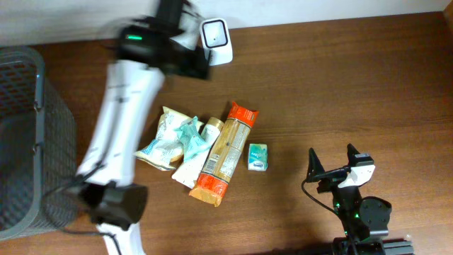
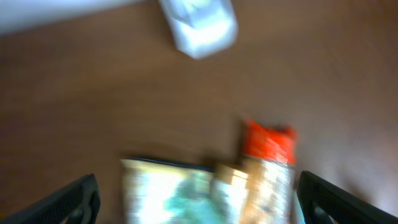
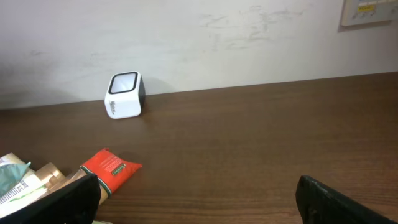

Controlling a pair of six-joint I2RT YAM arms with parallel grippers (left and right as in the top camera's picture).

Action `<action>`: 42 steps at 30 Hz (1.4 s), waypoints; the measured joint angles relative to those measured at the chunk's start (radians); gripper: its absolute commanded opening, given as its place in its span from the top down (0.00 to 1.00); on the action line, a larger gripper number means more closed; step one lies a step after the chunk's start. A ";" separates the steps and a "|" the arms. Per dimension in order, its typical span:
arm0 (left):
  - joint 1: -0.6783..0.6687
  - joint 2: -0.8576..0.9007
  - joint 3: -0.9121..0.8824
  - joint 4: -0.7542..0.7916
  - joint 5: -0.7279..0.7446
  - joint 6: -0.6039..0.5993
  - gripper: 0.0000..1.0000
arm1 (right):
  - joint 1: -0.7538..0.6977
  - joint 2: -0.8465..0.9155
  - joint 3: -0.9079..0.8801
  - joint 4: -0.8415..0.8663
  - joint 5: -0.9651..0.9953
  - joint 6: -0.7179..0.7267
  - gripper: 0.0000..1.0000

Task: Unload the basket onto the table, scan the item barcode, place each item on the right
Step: 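Take the small green tissue pack out and place it on the table, then reach the right gripper down and grasp the green tissue pack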

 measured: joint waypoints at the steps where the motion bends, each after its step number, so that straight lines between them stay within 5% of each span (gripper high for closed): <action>1: 0.100 -0.032 0.083 -0.064 -0.008 0.029 0.01 | 0.000 0.000 0.000 0.000 0.000 0.000 0.01; 6: 0.646 -0.101 0.217 -0.160 -0.024 0.094 0.01 | 0.000 0.000 0.000 0.000 0.000 0.000 0.01; 9: 0.784 -0.100 0.216 -0.204 0.010 0.109 0.01 | 0.000 0.000 0.000 0.000 0.000 0.000 0.01; 42: 0.802 -0.100 0.216 -0.247 0.022 0.109 0.01 | 0.000 0.000 0.000 0.008 -0.050 0.001 0.01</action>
